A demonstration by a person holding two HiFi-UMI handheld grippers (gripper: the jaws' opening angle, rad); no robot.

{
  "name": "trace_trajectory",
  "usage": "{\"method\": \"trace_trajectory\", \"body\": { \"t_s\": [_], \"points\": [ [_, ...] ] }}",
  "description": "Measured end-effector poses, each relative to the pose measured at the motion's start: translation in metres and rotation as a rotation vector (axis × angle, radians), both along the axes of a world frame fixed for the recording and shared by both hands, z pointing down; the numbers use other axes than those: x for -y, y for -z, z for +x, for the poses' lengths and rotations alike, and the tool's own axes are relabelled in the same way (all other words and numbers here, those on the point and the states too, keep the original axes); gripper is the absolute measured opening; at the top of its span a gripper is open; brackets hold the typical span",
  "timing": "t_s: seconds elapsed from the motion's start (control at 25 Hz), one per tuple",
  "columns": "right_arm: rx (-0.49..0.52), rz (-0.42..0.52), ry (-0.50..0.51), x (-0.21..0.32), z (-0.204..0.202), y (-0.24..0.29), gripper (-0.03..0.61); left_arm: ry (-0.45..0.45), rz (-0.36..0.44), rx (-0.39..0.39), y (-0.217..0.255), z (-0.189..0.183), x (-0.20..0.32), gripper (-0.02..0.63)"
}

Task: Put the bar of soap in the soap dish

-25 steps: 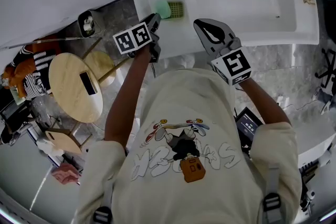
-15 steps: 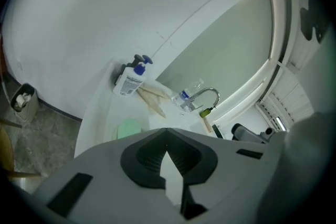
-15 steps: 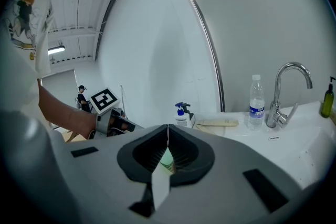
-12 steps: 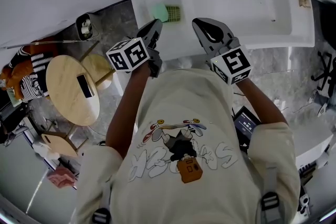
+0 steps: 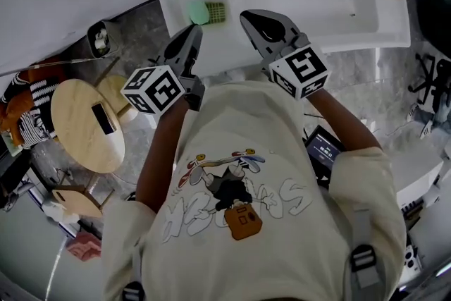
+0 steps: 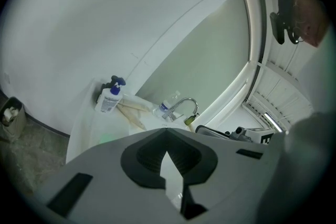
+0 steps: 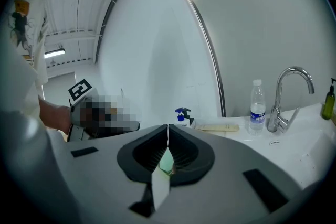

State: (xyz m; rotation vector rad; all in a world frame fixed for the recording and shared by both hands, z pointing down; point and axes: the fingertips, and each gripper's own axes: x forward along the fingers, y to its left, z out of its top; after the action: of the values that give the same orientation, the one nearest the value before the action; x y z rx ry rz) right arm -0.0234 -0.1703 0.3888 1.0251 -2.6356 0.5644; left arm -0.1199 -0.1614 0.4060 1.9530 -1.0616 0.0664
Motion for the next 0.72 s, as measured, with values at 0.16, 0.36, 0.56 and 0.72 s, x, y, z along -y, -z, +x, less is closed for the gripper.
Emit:
{"method": "trace_trajectory", "body": {
  "t_s": [0.16, 0.36, 0.56, 0.72],
  "points": [
    [0.017, 0.027, 0.028, 0.006, -0.013, 0.008, 0.008, 0.010, 0.055, 0.025, 0.012, -0.005, 0.005, 0.008],
    [-0.005, 0.016, 0.070, -0.003, -0.011, 0.011, 0.008, -0.024, 0.081, 0.019, 0.020, 0.007, -0.002, 0.008],
    [-0.017, 0.014, 0.120, -0.012, -0.008, 0.018, 0.008, -0.065, 0.138, 0.056, 0.035, 0.013, -0.004, 0.008],
    [-0.004, 0.021, 0.119, -0.016, -0.010, 0.026, 0.008, -0.081, 0.180, 0.065, 0.049, 0.015, -0.004, 0.008]
  ]
}}
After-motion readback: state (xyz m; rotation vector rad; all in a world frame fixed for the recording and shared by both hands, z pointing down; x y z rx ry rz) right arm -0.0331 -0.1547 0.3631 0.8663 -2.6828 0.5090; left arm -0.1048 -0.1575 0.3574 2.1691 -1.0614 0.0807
